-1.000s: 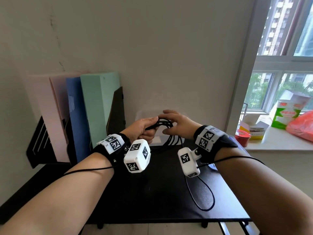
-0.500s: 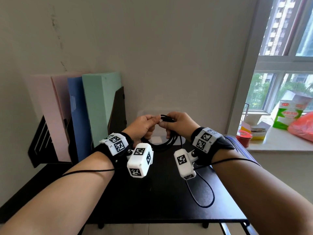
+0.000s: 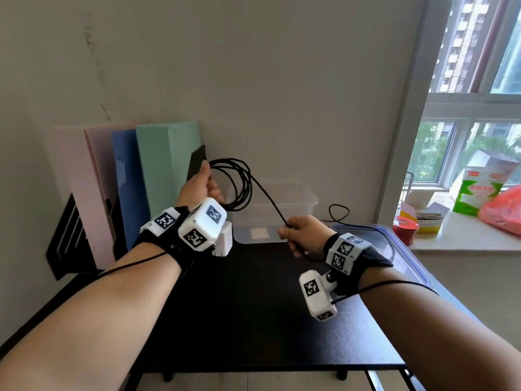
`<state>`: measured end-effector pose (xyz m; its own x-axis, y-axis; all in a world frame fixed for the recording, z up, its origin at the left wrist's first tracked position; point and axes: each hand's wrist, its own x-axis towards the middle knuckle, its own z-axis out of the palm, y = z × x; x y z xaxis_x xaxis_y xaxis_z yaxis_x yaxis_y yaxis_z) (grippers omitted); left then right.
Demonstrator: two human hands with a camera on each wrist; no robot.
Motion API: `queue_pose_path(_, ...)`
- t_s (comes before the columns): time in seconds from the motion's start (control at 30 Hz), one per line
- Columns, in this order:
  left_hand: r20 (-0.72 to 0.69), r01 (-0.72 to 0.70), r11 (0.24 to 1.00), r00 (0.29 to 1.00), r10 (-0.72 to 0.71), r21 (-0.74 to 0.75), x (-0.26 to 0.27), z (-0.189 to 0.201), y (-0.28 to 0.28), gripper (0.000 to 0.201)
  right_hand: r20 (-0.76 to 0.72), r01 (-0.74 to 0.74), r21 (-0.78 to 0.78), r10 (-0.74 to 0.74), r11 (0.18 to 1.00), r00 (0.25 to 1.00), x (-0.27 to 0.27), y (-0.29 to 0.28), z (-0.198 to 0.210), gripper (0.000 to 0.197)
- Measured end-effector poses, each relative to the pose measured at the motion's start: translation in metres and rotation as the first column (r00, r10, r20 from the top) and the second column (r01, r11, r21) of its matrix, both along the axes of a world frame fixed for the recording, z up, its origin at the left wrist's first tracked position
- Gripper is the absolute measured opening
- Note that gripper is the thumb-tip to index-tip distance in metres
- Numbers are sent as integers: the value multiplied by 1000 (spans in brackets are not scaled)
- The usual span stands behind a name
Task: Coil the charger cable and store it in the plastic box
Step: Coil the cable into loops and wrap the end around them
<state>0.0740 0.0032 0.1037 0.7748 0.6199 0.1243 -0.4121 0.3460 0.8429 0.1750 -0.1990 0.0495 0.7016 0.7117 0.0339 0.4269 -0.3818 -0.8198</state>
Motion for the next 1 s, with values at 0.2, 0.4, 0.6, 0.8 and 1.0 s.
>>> queue_pose_path(0.2, -18, -140, 989, 990, 139, -43, 4, -4, 3, 41, 567, 332, -98, -221, 938, 794, -15, -1, 12, 44)
queue_pose_path(0.4, -25, -94, 995, 995, 94, -20, 3, -3, -1, 40, 652, 270, -497, 150, 824, 743, -34, 18, 25, 35)
queue_pose_path(0.6, -47, 58, 975, 998, -49, 213, 4, -5, -21, 42, 654, 217, -616, 338, 757, 677, -51, 30, 38, 37)
queue_pose_path(0.8, -184, 148, 873, 981, -68, 464, 7, -23, -40, 21, 765, -12, -439, 381, 898, 519, -59, 31, 51, 14)
queue_pose_path(1.0, -211, 230, 881, 966, -153, 414, 5, -23, -55, 11, 698, -101, -93, 137, 991, 702, -49, 26, 63, 30)
